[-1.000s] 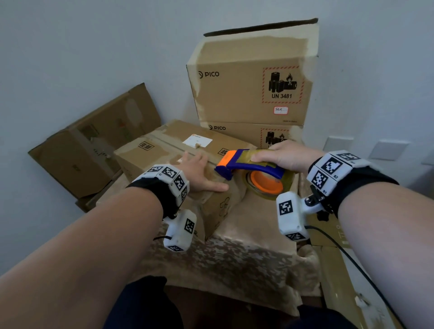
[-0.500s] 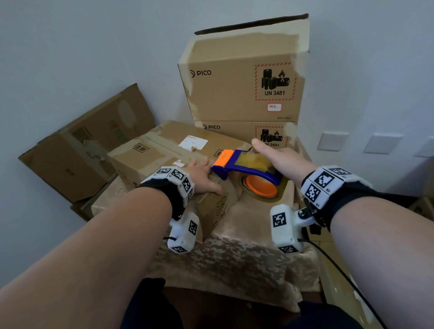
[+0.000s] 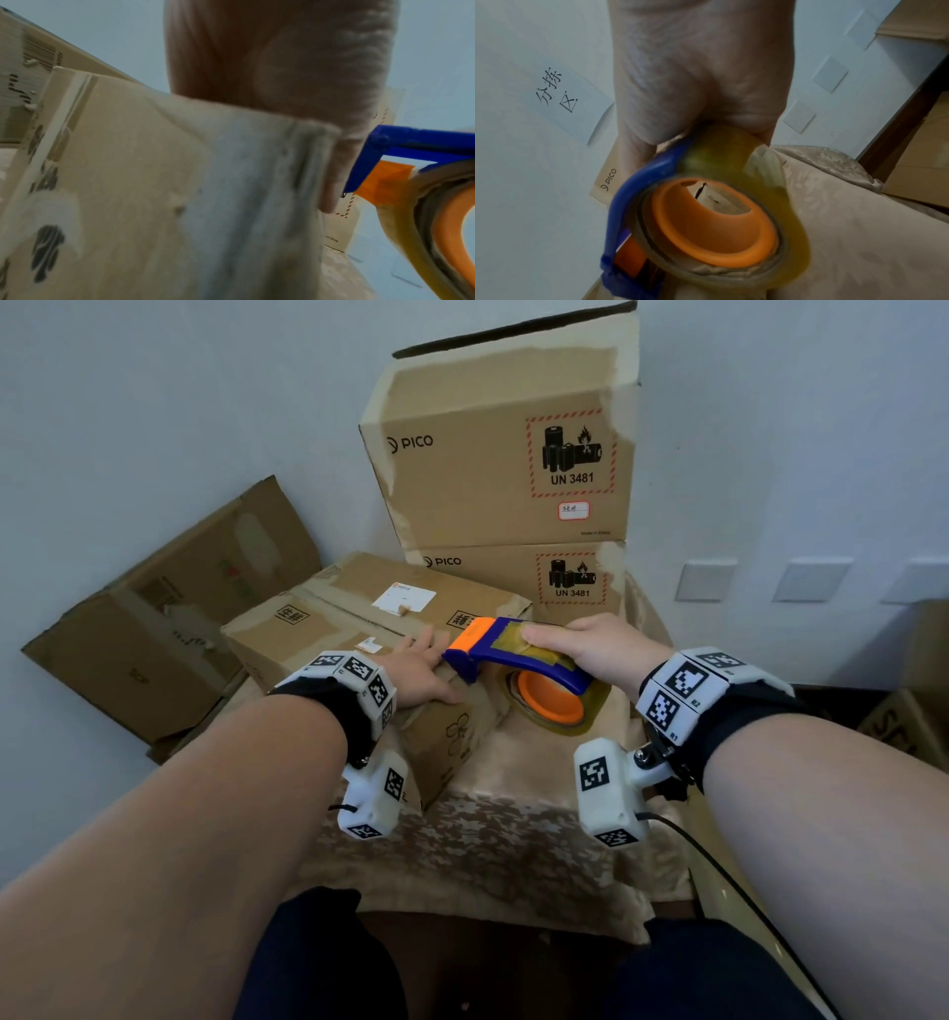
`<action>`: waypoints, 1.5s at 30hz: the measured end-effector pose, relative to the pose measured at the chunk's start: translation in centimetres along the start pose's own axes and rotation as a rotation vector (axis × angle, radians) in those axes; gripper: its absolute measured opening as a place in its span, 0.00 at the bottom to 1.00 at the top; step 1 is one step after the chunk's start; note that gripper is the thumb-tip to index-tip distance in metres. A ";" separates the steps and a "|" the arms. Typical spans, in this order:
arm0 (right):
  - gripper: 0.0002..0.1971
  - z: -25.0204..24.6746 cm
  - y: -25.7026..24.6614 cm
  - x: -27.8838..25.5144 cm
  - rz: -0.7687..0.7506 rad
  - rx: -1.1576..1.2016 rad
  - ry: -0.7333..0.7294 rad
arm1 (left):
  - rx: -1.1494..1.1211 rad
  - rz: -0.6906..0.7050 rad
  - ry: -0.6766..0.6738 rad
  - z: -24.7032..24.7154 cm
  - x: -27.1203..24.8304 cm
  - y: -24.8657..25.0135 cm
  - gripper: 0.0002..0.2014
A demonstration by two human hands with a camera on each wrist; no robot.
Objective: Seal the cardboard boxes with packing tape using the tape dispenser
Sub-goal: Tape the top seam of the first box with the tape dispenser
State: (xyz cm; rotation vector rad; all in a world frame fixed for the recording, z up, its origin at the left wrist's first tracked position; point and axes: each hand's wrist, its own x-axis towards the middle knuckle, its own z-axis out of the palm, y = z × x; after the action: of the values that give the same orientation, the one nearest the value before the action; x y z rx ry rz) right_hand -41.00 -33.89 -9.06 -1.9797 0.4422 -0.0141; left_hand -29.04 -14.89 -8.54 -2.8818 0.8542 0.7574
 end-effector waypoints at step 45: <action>0.18 0.1 -5.0 -0.1 0.305 -0.606 -0.060 | 0.475 0.035 0.038 1.6 -1.9 3.7 0.35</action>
State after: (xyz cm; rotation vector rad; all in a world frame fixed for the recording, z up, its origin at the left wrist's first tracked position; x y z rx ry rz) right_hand -39.60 -31.88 -4.74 -2.4690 0.7723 0.4141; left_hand -33.03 -16.76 -8.68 -2.4716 0.9396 0.4275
